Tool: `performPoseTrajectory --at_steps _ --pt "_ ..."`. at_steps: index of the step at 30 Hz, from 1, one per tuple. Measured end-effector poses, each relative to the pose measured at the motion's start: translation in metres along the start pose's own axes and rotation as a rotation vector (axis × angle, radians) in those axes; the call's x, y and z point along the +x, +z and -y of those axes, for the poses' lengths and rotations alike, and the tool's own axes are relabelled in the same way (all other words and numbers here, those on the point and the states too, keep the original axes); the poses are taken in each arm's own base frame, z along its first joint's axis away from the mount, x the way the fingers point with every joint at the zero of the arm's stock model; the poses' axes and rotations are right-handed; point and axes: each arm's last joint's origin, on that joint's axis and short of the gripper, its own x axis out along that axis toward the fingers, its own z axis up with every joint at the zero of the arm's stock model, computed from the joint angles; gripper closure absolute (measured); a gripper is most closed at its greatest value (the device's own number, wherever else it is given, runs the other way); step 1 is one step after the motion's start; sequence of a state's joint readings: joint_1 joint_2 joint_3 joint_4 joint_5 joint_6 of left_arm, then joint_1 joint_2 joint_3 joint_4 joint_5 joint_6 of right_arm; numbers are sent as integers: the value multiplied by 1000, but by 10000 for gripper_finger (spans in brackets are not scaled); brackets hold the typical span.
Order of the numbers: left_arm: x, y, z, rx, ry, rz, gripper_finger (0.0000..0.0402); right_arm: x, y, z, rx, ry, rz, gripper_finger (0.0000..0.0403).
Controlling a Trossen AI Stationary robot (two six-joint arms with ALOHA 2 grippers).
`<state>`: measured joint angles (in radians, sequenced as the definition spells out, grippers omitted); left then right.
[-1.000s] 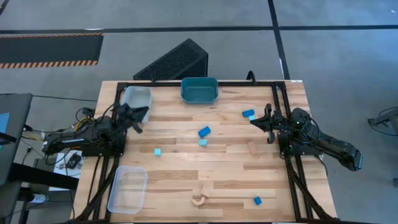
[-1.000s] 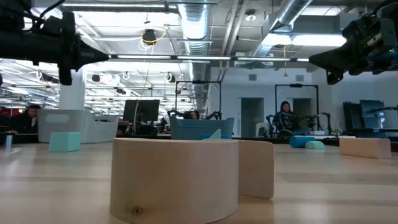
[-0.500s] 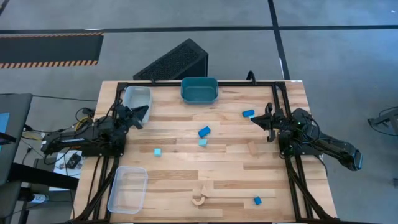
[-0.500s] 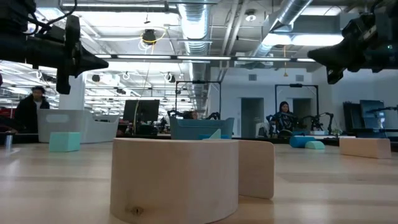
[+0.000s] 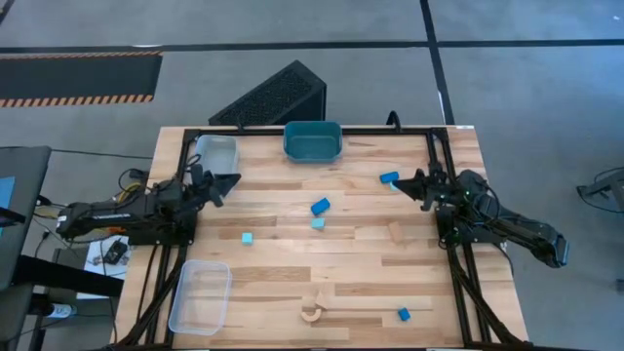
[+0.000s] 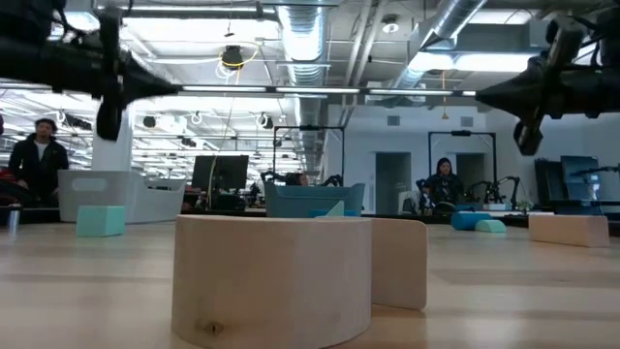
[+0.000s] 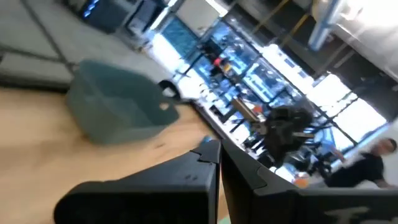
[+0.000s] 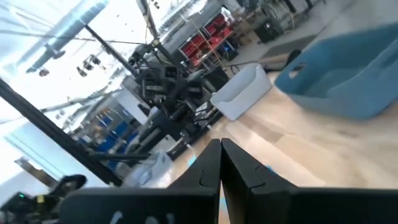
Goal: Sort & place blocks by color
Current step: Put the top blue block into the gray bin
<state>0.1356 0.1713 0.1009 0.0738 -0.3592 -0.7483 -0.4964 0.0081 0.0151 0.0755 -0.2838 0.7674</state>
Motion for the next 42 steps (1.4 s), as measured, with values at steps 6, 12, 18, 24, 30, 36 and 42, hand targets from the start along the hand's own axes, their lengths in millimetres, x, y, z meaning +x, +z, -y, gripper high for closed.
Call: performPoseTrajectory --at_steps 6,12,18,24,30,36,42 --pt "-3 13 11 89 -5 -16 401 1 -1 -2 30 -5 18 346" --pt "-3 11 9 130 11 -34 401 6 -1 -4 95 -56 78 332" --pt "-4 10 7 194 41 -44 367 15 -6 -13 164 -47 98 330" --pt "-3 11 6 217 55 -34 288 25 -15 -28 186 -117 120 330" --pt "-2 14 4 269 77 -18 230 46 -11 -62 121 -190 91 330" --pt "-4 26 12 331 14 -17 226 79 -11 -81 9 -280 51 330" --pt "-10 45 20 440 147 23 227 114 -9 -94 -27 -304 18 330"
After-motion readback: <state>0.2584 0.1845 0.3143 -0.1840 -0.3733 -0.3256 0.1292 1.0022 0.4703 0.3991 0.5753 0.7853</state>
